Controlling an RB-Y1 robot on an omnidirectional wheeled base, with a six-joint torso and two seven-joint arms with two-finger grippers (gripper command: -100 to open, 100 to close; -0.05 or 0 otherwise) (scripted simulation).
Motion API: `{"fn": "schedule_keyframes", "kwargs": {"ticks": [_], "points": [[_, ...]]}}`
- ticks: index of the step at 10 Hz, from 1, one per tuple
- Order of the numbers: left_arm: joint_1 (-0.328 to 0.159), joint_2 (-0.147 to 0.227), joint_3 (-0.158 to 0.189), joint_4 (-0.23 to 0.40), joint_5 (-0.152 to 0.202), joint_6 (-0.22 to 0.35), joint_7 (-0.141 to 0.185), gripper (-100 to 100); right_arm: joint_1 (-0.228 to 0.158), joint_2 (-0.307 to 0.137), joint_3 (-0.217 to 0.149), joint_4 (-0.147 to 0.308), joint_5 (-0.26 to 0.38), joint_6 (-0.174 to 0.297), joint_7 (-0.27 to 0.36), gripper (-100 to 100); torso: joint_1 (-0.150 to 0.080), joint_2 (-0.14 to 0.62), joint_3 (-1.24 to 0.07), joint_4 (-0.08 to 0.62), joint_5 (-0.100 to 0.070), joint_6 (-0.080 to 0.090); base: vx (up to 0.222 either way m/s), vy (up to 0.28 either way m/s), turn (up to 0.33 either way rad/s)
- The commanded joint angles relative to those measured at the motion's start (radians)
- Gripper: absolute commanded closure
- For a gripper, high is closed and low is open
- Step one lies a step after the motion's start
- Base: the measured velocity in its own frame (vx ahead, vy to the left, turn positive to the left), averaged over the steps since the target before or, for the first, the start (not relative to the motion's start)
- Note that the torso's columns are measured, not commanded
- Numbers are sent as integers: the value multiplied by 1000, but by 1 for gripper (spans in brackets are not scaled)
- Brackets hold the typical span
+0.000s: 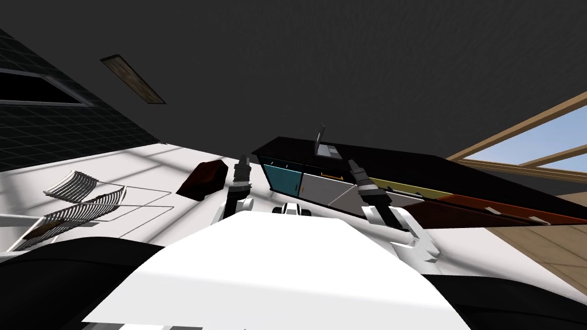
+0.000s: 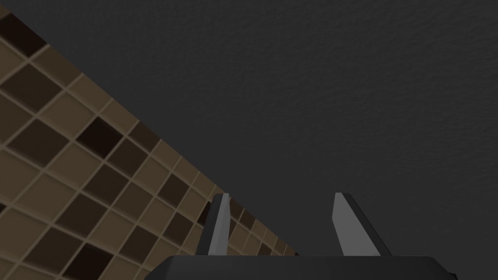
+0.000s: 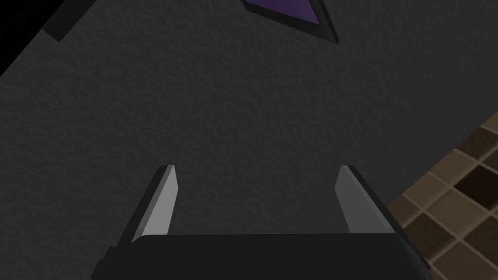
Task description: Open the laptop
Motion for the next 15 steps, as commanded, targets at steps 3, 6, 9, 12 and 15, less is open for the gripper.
{"fn": "schedule_keyframes", "kwargs": {"ticks": [3,6,9,12,15], "points": [[0,0,0,0,0,0,0,0,11,-124,-57,32,29,44,29,-100,1,2,1,1,0,0,9,152,21],[0,0,0,0,0,0,0,0,24,-207,-94,63,51,84,55,-100,-4,2,1,1,-1,0,9,110,29],[0,0,0,0,0,0,0,0,41,-296,-126,102,72,126,83,-100,0,2,1,0,1,0,23,136,55],[0,0,0,0,0,0,0,0,63,-387,-152,148,92,170,114,-100,-3,2,1,0,0,0,25,108,66],[0,0,0,0,0,0,0,0,74,-444,-164,173,101,193,130,-100,-1,1,1,0,0,0,25,79,56]]}}
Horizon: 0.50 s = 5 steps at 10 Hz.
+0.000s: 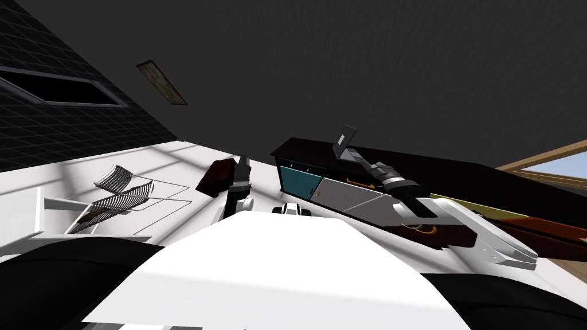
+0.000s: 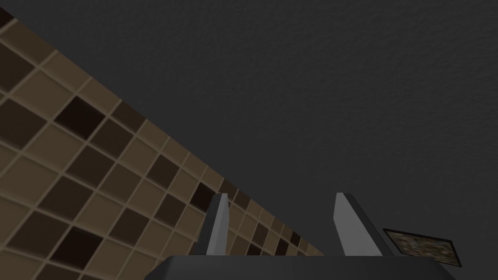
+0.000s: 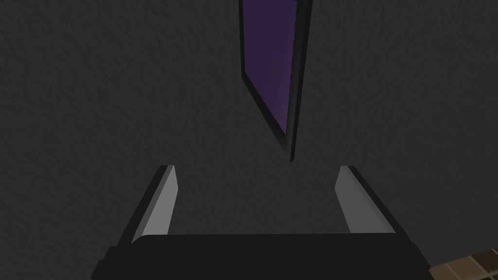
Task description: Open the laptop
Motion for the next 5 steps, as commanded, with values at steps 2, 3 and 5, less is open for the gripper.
{"fn": "schedule_keyframes", "kwargs": {"ticks": [2,3,5], "points": [[0,0,0,0,0,0,0,0,19,-81,-19,39,10,38,22,-100,0,0,0,0,0,0,25,63,64],[0,0,0,0,0,0,0,0,32,-120,-29,66,18,61,39,-100,-1,1,0,0,0,0,25,75,90],[0,0,0,0,0,0,0,0,45,-165,-38,93,27,84,55,-100,0,1,0,0,0,0,26,61,64]]}}
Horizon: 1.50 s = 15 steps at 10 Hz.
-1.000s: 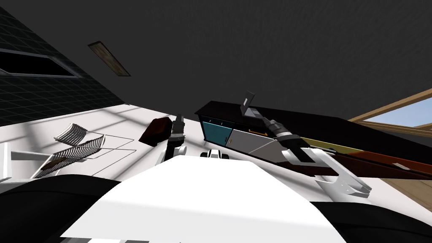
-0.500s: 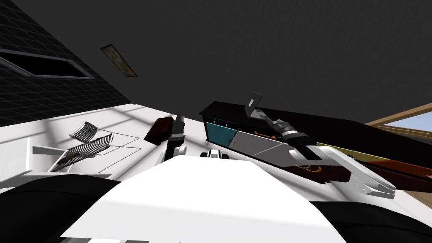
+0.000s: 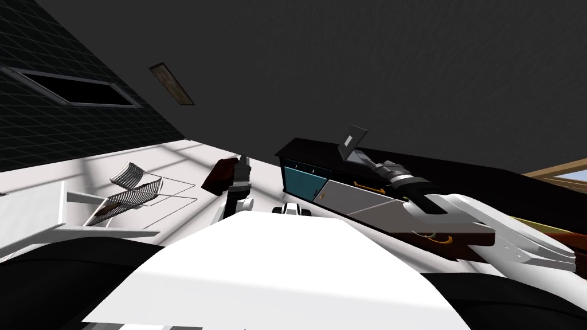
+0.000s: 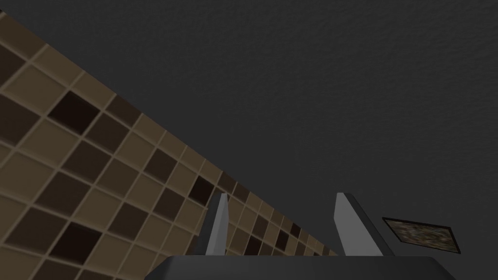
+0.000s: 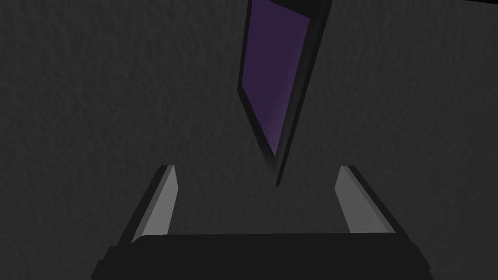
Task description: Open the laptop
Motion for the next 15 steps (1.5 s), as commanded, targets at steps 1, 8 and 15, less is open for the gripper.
{"fn": "schedule_keyframes", "kwargs": {"ticks": [1,8,15], "points": [[0,0,0,0,0,0,0,0,24,-82,-15,61,17,52,35,-100,0,0,0,0,0,0,51,85,133],[0,0,0,0,0,0,0,0,76,-251,-42,163,46,136,96,-100,1,-1,0,0,0,0,40,66,87],[0,0,0,0,0,0,0,0,134,-433,-77,275,79,230,166,-100,0,0,0,0,0,0,44,57,79]]}}
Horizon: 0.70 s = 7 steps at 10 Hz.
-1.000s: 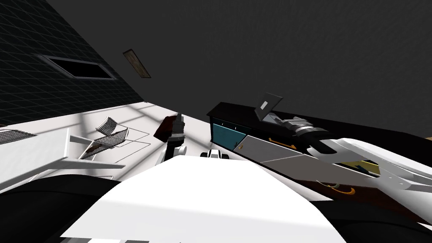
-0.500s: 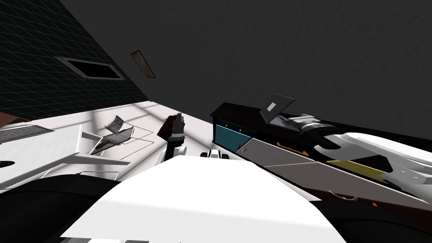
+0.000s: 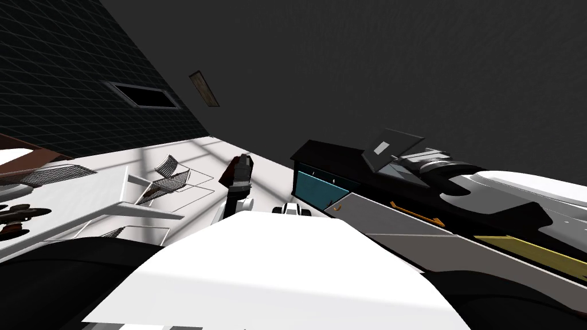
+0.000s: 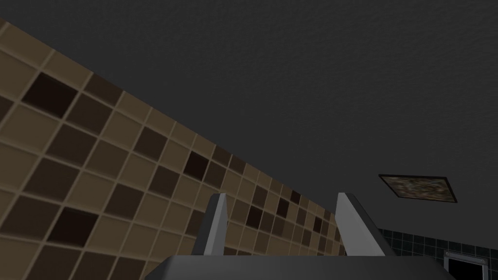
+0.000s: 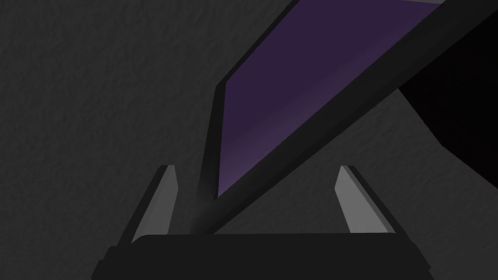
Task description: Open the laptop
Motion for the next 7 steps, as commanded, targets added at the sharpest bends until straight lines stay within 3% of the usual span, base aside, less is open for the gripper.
{"fn": "schedule_keyframes", "kwargs": {"ticks": [1,2,3,7], "points": [[0,0,0,0,0,0,0,0,2,-25,1,11,4,14,7,-100,0,0,0,0,0,0,18,20,15],[0,0,0,0,0,0,0,0,2,-28,1,12,4,18,8,-100,-2,2,1,0,-1,1,5,5,-1],[0,0,0,0,0,0,0,0,2,-28,1,12,4,17,8,100,-2,2,1,1,-1,0,0,0,0],[0,0,0,0,0,0,0,0,-57,23,8,63,-88,-37,-75,100,-3,2,1,0,-1,2,-49,-63,43]]}}
